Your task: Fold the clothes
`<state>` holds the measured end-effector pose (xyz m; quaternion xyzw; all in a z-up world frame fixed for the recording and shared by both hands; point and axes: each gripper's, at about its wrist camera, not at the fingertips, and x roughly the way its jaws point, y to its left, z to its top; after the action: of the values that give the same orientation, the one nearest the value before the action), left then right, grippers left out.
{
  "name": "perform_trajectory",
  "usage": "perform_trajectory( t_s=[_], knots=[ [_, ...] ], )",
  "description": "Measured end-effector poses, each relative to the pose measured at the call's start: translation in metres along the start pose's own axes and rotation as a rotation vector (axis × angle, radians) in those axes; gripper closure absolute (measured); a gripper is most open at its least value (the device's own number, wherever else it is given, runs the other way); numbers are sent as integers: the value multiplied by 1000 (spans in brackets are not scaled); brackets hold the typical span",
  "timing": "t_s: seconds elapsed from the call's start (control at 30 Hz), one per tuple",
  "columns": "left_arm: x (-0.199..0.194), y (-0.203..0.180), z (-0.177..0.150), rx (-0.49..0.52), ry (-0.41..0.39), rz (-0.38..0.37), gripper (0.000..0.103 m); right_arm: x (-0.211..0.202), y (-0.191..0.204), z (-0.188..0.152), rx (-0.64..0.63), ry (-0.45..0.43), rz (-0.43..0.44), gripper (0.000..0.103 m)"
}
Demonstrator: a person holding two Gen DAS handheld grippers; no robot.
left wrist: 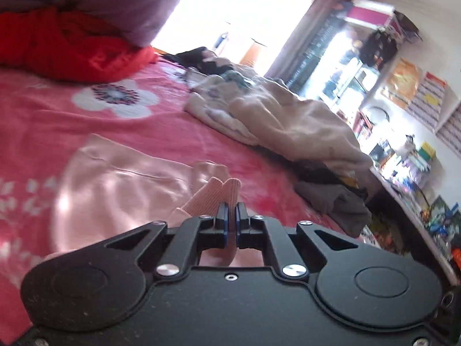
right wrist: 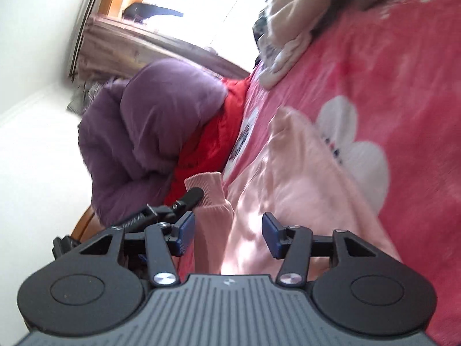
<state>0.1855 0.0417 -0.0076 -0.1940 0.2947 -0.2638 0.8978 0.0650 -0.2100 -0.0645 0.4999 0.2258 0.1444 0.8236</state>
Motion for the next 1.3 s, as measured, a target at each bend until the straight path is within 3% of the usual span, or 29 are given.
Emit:
perform_trajectory(
  t_s=[0.2,0.27,0.3,0.33,0.43,0.53,0.67,0.77,0.83,0.93,0.97,1.0,1.07,1.2,1.3],
  knots=[
    [38,-43,-26,84,39,-73,101,-15,-42,22,115,-50,-38,50],
    [55,-47,-34,96,114,-123,92,-15,-57,25,149,-63,-62,50],
    [59,-47,-36,95,142,-132,77,-14,-63,26,158,-68,-78,50],
    [58,-44,-36,95,151,-129,73,-15,-69,27,159,-71,-96,50],
    [35,-24,-21,52,109,-133,72,-12,-78,29,148,-71,-142,50],
    [2,11,7,-30,22,-80,70,0,-80,34,138,-46,-178,50],
    [-43,73,27,-157,-80,25,65,26,-66,41,35,-7,-230,45],
    [-59,99,26,-177,-41,79,65,45,-61,46,-19,18,-284,44],
    [-68,112,23,-169,-1,108,65,50,-57,47,-37,14,-272,50],
    [-82,105,13,-59,65,82,61,59,-47,49,-102,41,-262,82],
    [-86,101,9,-20,87,66,55,61,-43,49,-133,46,-271,87],
    [-89,95,3,25,106,58,49,63,-40,49,-152,49,-274,89],
    [-94,82,-10,121,149,57,49,63,-34,49,-176,40,-279,95],
    [-90,51,-43,332,243,101,48,59,-26,50,-203,9,-274,96],
    [-91,36,-61,424,270,125,48,55,-21,49,-210,-1,-271,97]
  ],
)
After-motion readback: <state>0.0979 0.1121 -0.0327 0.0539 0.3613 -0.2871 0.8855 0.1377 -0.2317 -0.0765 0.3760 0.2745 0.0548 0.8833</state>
